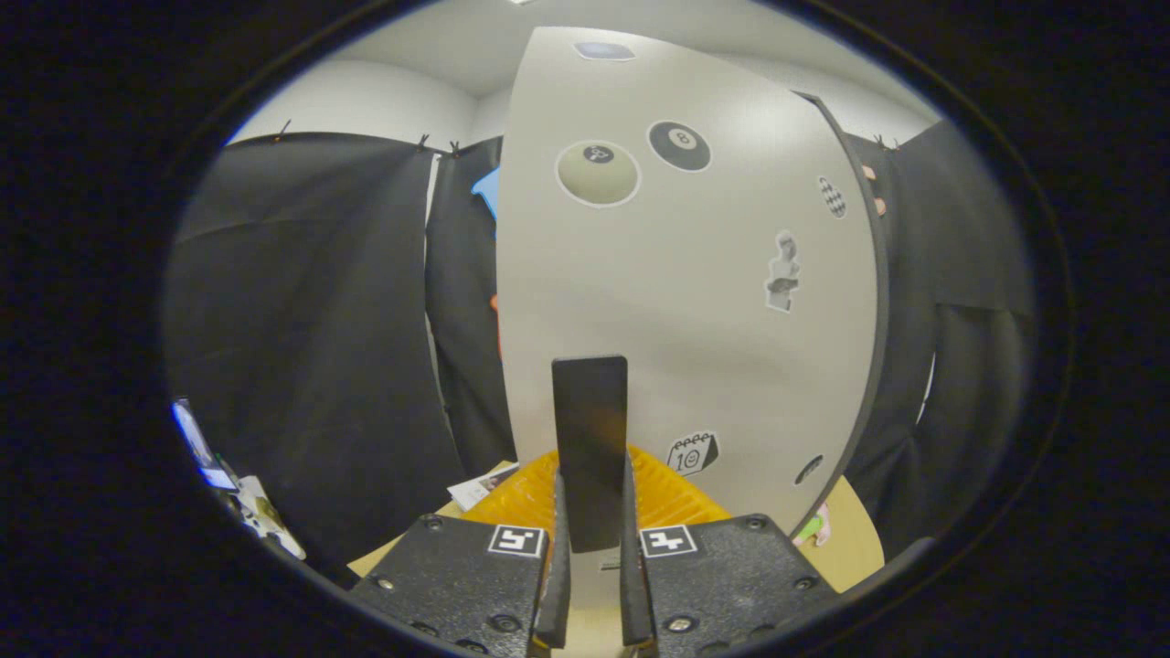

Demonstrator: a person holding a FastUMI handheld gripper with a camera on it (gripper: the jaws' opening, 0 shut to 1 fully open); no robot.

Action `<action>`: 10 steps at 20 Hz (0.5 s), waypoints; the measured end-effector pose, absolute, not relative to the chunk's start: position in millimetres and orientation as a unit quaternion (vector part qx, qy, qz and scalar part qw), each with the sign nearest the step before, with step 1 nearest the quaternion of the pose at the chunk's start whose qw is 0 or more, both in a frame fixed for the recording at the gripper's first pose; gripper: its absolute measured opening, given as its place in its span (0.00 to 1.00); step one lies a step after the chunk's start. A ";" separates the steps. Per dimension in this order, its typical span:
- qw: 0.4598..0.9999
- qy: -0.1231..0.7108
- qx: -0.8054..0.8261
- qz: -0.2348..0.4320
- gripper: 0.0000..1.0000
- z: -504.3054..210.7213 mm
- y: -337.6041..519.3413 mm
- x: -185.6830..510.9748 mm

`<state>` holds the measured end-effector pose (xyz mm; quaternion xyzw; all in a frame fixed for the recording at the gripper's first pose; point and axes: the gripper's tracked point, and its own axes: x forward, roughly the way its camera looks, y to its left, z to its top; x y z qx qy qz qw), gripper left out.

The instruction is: Open the shoe cabinet door, grab the shoes and put them into the shoe cabinet, then close the shoe cabinet door.

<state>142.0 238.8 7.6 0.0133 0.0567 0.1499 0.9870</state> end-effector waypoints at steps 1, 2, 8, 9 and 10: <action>0.988 0.055 0.015 0.143 0.25 7.0 220.5 123.4; 0.990 0.051 0.011 0.133 0.25 6.9 201.9 105.7; 0.997 0.047 -0.002 0.059 0.19 -2.3 89.8 42.3; 0.998 0.044 -0.014 0.049 0.17 -4.3 71.5 36.7; 0.998 0.042 -0.017 0.040 0.14 -0.4 55.9 32.0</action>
